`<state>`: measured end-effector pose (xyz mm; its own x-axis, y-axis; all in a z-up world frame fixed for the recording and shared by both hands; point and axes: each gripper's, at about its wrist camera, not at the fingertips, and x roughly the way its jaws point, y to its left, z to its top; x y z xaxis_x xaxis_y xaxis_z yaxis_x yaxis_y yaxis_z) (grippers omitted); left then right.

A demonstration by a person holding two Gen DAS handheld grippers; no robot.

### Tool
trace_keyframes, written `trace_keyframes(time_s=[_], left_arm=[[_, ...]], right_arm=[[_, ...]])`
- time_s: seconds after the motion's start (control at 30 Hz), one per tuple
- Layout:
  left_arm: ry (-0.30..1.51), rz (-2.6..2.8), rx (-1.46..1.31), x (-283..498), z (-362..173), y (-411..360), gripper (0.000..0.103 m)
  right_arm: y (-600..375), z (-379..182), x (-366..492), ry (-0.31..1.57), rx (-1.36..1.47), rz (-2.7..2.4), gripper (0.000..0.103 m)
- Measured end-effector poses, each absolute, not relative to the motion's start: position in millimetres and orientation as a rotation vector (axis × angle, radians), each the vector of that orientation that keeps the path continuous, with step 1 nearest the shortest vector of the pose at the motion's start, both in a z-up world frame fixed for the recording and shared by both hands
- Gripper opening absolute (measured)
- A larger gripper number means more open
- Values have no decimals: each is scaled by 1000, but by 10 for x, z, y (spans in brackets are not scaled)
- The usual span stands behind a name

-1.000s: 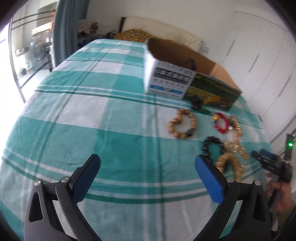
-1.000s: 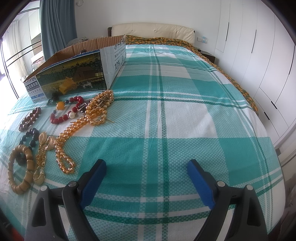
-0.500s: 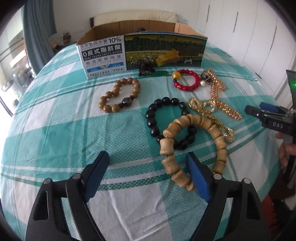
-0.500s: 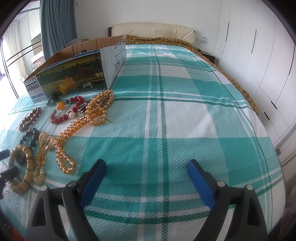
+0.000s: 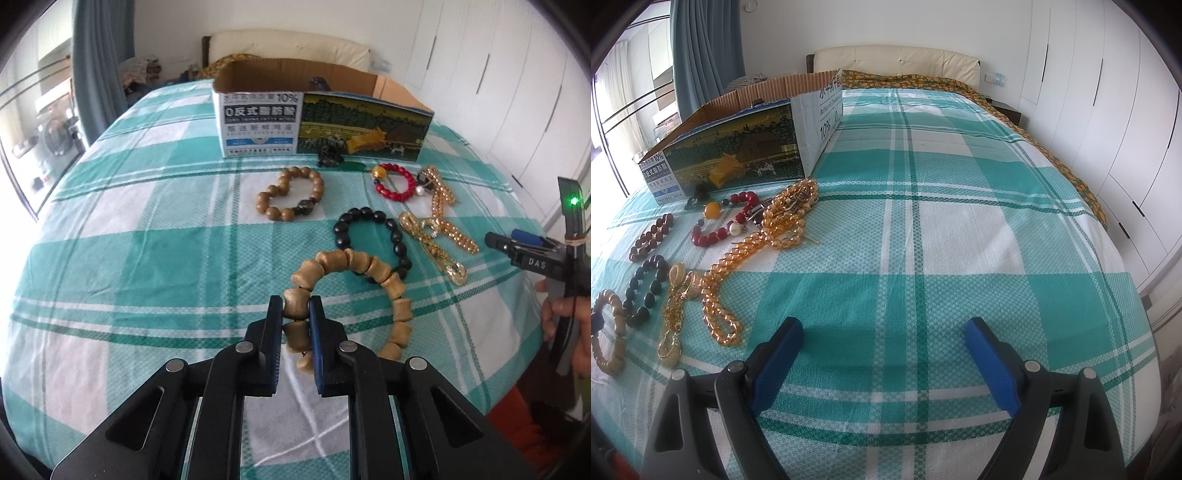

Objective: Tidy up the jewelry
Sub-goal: 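Lift the wooden bracelet with the left tool while the right tool grasps the gold chain, then carry the wooden bracelet and gold chain toward the box with both tools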

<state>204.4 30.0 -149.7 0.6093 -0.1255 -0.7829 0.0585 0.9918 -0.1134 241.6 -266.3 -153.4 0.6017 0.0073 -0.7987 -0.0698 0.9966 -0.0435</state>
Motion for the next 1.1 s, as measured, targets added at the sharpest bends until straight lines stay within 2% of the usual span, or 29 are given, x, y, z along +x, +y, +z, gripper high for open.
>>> trace_keyframes(time_s=[0.2,0.4,0.47,0.5,0.53,0.63,0.67,0.8,0.87,1.1], left_arm=[[904,-23,-113,2062,-1511,653,13],[909,6,-131,2126,-1623,725,13],[915,8,-130,2122,-1664,720,13],[919,8,-129,2116,-1684,719,13],[924,9,-130,2106,-1704,722,13],[917,5,-128,2091,-1708,731,13],[917,4,-129,2095,-1708,732,14],[909,0,-131,2101,-1716,728,14],[907,-2,-133,2104,-1717,727,14],[906,-12,-151,2123,-1710,747,13]], right_arm=[[-2499,-1413,2500,957,51,200,92],[-1987,-1372,2904,930,-28,225,88],[-1865,-1424,2998,931,-69,224,82],[-1803,-1474,3043,944,-93,231,71],[-1781,-1521,3068,959,-108,237,67],[-1789,-1522,3006,924,-170,236,42],[-1832,-1507,2981,926,-165,234,27],[-2065,-1470,2892,950,-128,218,21],[-2220,-1420,2819,950,-68,223,8],[-2535,-1268,2586,940,30,222,8]])
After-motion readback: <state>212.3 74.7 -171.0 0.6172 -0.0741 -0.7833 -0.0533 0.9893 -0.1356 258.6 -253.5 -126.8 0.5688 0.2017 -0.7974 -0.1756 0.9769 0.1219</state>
